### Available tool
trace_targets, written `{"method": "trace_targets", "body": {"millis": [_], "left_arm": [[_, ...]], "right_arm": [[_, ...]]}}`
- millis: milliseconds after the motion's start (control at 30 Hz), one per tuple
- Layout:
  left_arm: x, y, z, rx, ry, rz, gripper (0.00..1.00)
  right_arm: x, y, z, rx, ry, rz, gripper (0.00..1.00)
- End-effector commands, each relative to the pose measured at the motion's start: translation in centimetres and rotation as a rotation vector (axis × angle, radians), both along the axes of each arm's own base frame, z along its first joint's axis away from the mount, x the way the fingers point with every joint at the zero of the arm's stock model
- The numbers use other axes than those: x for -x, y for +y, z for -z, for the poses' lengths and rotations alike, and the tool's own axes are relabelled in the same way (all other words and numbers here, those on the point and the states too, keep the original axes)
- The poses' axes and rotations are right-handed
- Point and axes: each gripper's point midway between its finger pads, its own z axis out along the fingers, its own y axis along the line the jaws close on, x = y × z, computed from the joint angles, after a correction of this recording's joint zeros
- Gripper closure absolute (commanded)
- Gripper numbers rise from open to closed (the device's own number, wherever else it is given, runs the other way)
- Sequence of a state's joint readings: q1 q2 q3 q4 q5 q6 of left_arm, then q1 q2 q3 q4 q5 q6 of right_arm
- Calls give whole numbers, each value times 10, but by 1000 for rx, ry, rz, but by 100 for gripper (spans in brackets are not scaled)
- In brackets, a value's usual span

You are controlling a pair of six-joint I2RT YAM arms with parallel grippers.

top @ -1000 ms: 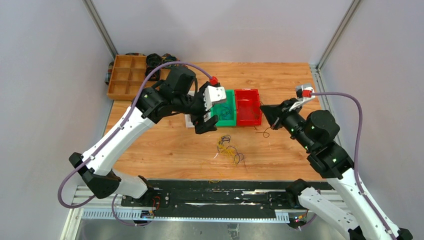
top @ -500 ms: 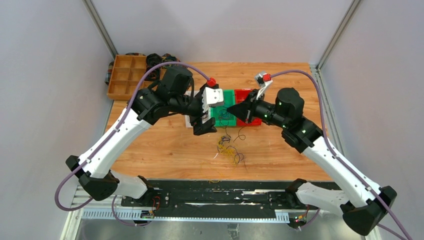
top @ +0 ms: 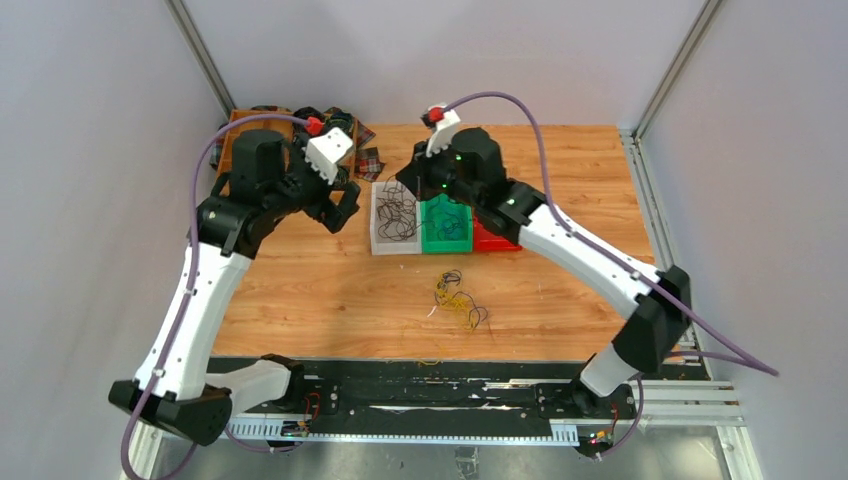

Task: Untangle the cables
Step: Place the cable in the bin.

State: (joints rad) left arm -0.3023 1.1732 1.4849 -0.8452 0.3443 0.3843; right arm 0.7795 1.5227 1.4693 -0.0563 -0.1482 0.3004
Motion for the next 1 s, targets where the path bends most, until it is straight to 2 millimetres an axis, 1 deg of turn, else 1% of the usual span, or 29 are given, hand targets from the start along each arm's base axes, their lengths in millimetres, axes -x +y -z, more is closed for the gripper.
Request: {"method": "trace_targets", "body": {"millis": [0,67,100,133,233,367,433,467,500,600,767,867,967], "left_arm": [[-10,32,-22,23,-119,-171,2],[-10,41,-21,17,-110,-208,2],[-12,45,-20,16,-104,-233,2],[-13,49,-19,12,-98,-254,2],[-17,58,-15,16,-70,-297,2],[-23,71,-7,11,-32,-366,2],[-24,74,0,-3,-9,-374,2],[-23,75,4,-12,6,-374,2],[-22,75,6,-22,15,-365,2],[-21,75,8,-34,15,-350,2],[-17,72,3,-3,7,-343,2],[-17,70,2,8,33,-345,2],[-19,69,0,19,55,-353,2]], "right_arm": [[-33,18,8,70,-80,130,99],[-45,27,18,88,-92,166,99],[-50,33,27,105,-96,180,99],[-55,35,28,110,-106,200,99],[-71,45,49,146,-102,253,99],[-93,50,71,179,-109,350,99],[-102,49,80,196,-99,422,99],[-106,53,89,212,-90,439,99],[-111,50,95,239,-97,490,99],[-116,54,115,311,-106,531,99],[-118,70,155,340,-67,486,99],[-119,68,176,350,-25,506,99],[-118,61,198,363,21,521,99]]}}
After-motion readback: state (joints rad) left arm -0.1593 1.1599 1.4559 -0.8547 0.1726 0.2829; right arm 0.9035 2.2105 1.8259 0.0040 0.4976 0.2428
